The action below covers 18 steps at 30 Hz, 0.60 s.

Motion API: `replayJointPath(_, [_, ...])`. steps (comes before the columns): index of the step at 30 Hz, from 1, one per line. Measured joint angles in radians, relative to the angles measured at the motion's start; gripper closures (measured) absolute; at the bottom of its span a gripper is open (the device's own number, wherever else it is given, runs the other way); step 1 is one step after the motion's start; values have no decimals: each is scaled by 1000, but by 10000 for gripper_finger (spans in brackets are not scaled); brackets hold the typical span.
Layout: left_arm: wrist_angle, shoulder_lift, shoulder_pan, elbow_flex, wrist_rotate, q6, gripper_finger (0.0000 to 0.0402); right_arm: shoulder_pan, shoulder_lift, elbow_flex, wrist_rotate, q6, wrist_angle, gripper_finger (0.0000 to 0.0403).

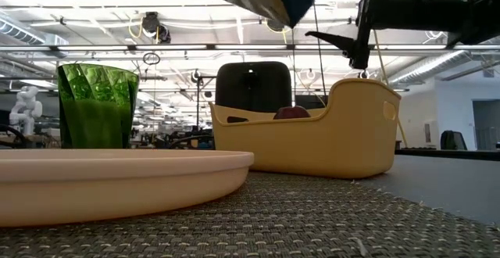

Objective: Arrange a breakfast setting
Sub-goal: Pour the cereal from the blue cereal box into the red bowl

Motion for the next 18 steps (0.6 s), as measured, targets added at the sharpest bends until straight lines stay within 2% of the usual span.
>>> replayJointPath(11, [16, 25, 2, 0, -2, 28, 401, 23, 31, 0, -35, 197, 0, 3])
replayJointPath(18, [23, 26, 2, 0, -1, 55, 401, 46, 36, 0, -25, 223, 15, 3])
